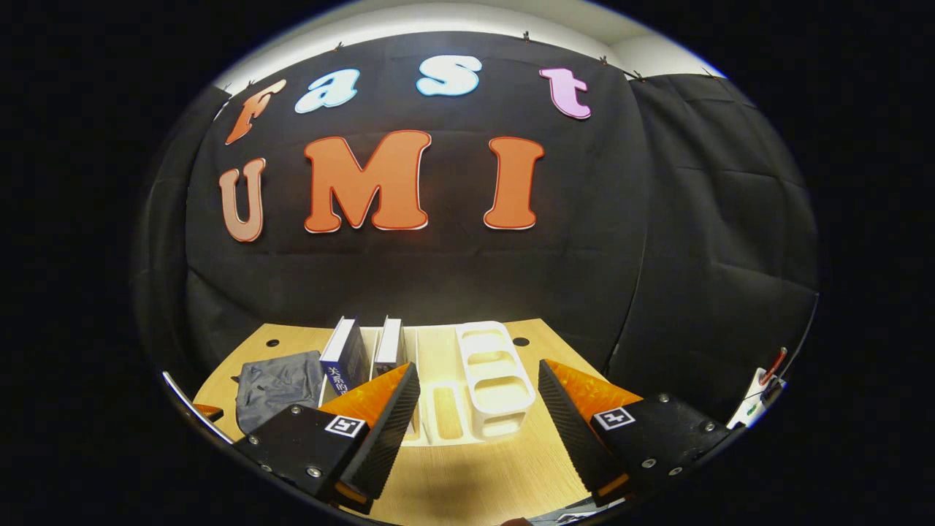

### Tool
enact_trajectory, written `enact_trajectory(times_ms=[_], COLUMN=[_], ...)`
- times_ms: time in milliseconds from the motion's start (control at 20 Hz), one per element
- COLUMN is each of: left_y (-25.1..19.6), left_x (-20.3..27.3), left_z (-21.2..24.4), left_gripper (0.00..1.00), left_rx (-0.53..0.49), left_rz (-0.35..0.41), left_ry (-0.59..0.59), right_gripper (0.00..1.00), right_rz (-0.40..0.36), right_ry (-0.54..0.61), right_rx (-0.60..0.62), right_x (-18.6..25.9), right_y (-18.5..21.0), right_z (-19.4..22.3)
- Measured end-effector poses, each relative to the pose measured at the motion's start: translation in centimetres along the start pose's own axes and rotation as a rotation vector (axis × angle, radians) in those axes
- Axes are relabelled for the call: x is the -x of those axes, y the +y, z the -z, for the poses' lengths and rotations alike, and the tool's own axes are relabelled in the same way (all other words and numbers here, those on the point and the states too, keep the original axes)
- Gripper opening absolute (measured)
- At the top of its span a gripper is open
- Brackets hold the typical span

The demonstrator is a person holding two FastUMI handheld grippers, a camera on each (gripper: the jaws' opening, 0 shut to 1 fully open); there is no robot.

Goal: Open the schoolbag, grab two books from the bookshelf and put them into the schoolbag.

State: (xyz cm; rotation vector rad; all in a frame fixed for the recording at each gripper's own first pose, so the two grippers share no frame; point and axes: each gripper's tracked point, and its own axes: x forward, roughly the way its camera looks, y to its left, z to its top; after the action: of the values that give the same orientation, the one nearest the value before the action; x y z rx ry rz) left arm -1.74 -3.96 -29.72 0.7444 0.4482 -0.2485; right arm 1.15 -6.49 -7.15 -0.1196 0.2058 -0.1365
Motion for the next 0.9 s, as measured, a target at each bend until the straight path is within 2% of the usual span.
enact_trajectory(times_ms=[150,350,700,900], left_y=[-3.4,-5.2,-5.7,-4.2], left_x=[-1.7,-3.7,-5.8,-5.9], left_z=[1.3,1.9,0.6,-0.2], left_gripper=[0.97,0.97,0.98,0.98], left_rx=[-0.065,-0.152,-0.194,-0.252], left_rz=[0.070,0.105,0.148,0.126], left_ry=[0.030,0.045,0.059,0.043], right_gripper=[0.98,0.98,0.98,0.98], right_rz=[0.024,0.066,0.119,0.111], right_ry=[0.026,0.044,0.080,0.093], right_rx=[0.007,0.018,0.039,0.007], right_x=[0.3,1.0,1.5,0.8], right_y=[-1.1,-3.0,-4.8,-4.1], right_z=[0.7,1.4,2.7,3.3])
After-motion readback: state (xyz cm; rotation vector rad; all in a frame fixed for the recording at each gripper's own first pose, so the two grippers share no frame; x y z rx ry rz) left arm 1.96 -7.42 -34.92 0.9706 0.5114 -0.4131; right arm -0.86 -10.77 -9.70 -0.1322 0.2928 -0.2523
